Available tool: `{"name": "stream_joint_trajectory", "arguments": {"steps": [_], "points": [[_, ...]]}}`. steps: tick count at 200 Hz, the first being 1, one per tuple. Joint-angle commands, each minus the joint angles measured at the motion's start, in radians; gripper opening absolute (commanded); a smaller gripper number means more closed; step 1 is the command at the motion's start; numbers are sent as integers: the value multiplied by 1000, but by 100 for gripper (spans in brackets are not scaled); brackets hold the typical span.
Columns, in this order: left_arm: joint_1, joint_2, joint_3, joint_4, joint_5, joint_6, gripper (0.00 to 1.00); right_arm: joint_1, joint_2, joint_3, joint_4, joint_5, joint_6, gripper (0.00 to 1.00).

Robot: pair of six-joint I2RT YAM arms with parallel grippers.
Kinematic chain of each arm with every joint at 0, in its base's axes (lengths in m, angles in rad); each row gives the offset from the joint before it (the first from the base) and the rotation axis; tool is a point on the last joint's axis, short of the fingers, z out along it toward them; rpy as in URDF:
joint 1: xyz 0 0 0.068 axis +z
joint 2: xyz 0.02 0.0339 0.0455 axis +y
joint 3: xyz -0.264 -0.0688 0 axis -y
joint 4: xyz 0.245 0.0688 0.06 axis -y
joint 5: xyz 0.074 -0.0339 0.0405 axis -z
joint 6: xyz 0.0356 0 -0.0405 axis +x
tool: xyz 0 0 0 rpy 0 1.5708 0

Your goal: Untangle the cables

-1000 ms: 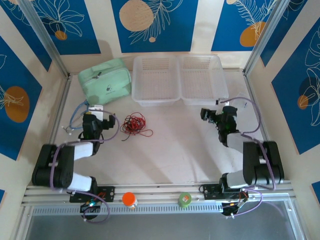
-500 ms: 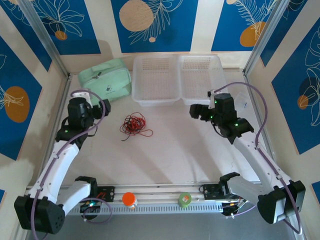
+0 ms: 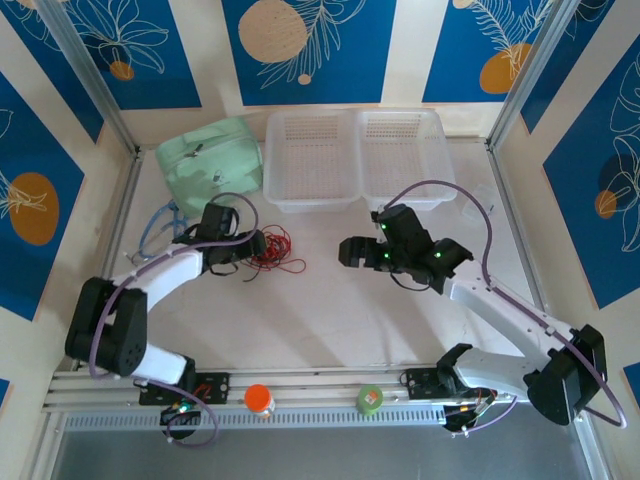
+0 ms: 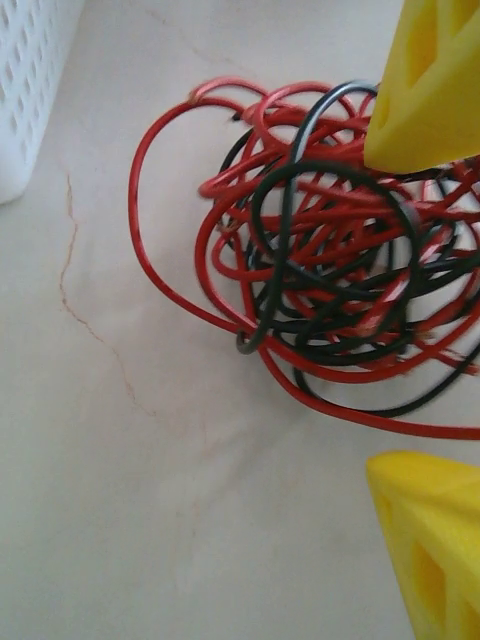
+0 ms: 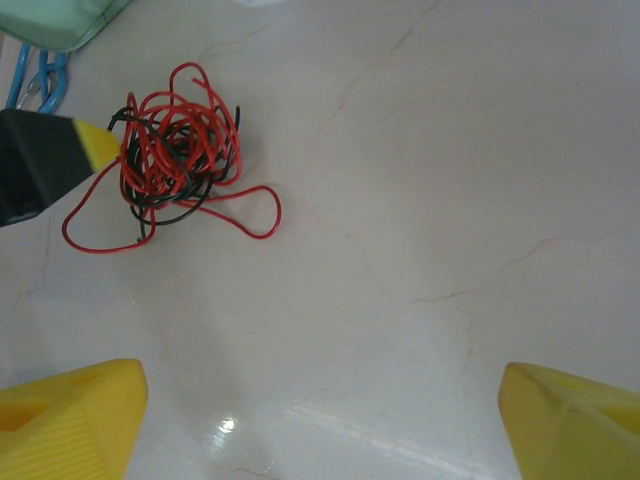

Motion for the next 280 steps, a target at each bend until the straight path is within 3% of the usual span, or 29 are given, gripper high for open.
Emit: {"name": "stream_joint_trajectory", "arguments": {"steps": [1, 26, 52, 74, 104, 160, 210, 226, 240, 264, 280], "points": [[-16, 78, -29, 154, 26, -33, 65, 32, 30, -16, 34, 4, 67, 89], [-37, 137, -55, 241, 45, -48, 53, 47, 62, -24, 53, 12, 102, 87], [-84, 170, -73, 325, 83, -59, 33, 54, 81, -38, 88, -2, 150, 84], [-146, 177, -70, 339, 90, -46, 15, 63, 108, -37, 107, -14, 217, 79], [-238, 136, -82, 327, 54, -37, 0, 95, 161, -32, 124, 12, 332, 73], [-360, 19, -146, 346, -18, -68, 0, 129, 324, -23, 206, 18, 437, 68], [-385, -74, -210, 407, -36, -85, 0, 174, 498, 40, 221, 9, 470, 67], [-386, -86, -226, 431, -26, -85, 0, 183, 527, 32, 248, 5, 478, 54], [-386, -87, -242, 457, -21, -93, 0, 181, 538, 8, 287, -14, 482, 27], [-387, -85, -273, 497, -21, -109, 0, 163, 533, -26, 321, -43, 469, 1], [-387, -89, -287, 500, -19, -114, 0, 146, 505, -51, 318, -42, 456, 0]]}}
